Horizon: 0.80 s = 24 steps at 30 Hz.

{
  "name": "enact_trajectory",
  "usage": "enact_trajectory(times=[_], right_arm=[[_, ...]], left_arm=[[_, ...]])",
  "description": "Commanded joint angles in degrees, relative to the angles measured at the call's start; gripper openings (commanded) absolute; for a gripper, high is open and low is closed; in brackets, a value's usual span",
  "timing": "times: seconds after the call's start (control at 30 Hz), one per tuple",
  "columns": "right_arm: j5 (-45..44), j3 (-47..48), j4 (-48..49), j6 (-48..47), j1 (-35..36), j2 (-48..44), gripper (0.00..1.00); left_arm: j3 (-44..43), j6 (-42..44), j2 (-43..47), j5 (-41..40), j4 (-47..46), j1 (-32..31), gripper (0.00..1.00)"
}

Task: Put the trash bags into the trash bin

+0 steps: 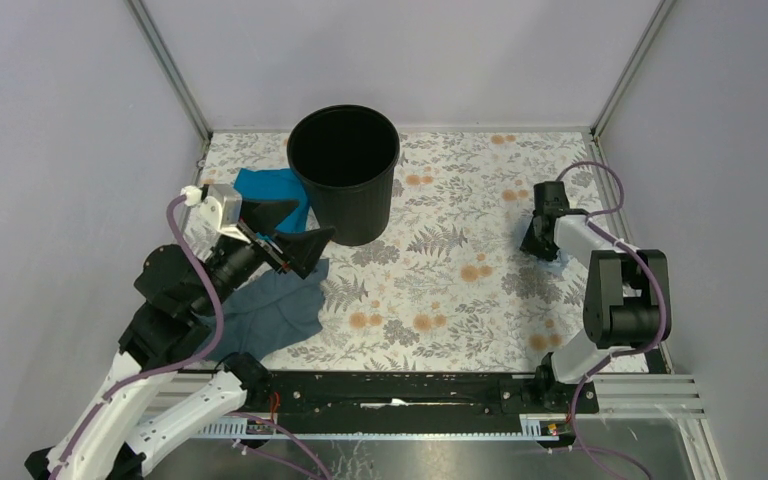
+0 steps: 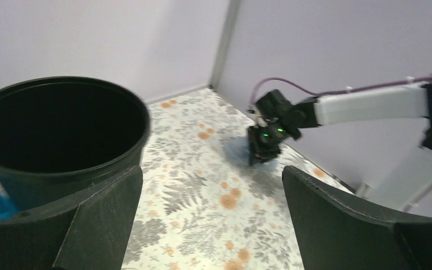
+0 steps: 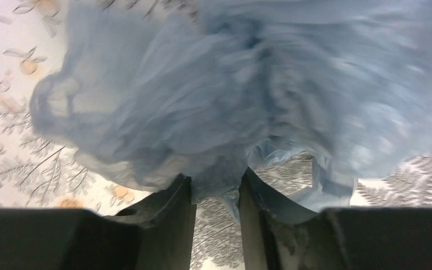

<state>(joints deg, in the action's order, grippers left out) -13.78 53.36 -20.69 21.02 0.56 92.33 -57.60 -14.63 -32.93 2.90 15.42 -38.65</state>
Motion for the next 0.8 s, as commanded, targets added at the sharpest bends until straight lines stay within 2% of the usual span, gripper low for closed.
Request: enact_trajectory(times=[0.0,0.07,0.2,0.33,0.47,0.57,0.6,0.77], right_arm=[[9.8,-1.0,2.6,-1.2,4.4,-0.8,0.30],[12.6,-1.8,2.8,-1.6,11.0,-2.8,0.22],[19.4,-2.2,1.8,-1.6,26.4,-4.6,0.13],[21.7,-2.9,2.0,-2.0,39.6,-5.3,0.11],[23.8,-6.2,5.7,-3.3,43.8,-6.6,0.13],[25.7,-7.5,6.6,-3.2,43.8,-7.5,0.18],[26.5,-7.7,6.5,-2.7,43.9,-8.4,0.22],[24.2,-8.8,3.2,0.7,43.8,-19.4,0.65]], left_arm=[[-4.8,-3.1,-4.2,12.8,0.3,-0.3,0.99],[-4.9,-4.9,-5.8,13.5,0.4,-0.3,0.99],[-4.0,-9.2,-9.5,15.6,0.3,-0.2,0.99],[-0.3,-15.3,-12.7,20.1,-2.0,-0.3,0.99],[3.8,-19.4,-12.4,20.6,-2.2,-1.4,0.99],[6.7,-21.3,-9.5,17.1,-0.4,-3.0,0.99],[8.1,-22.7,-8.3,15.9,-0.4,-3.5,0.99],[15.7,-27.9,-5.9,10.9,-2.3,-7.5,0.99]])
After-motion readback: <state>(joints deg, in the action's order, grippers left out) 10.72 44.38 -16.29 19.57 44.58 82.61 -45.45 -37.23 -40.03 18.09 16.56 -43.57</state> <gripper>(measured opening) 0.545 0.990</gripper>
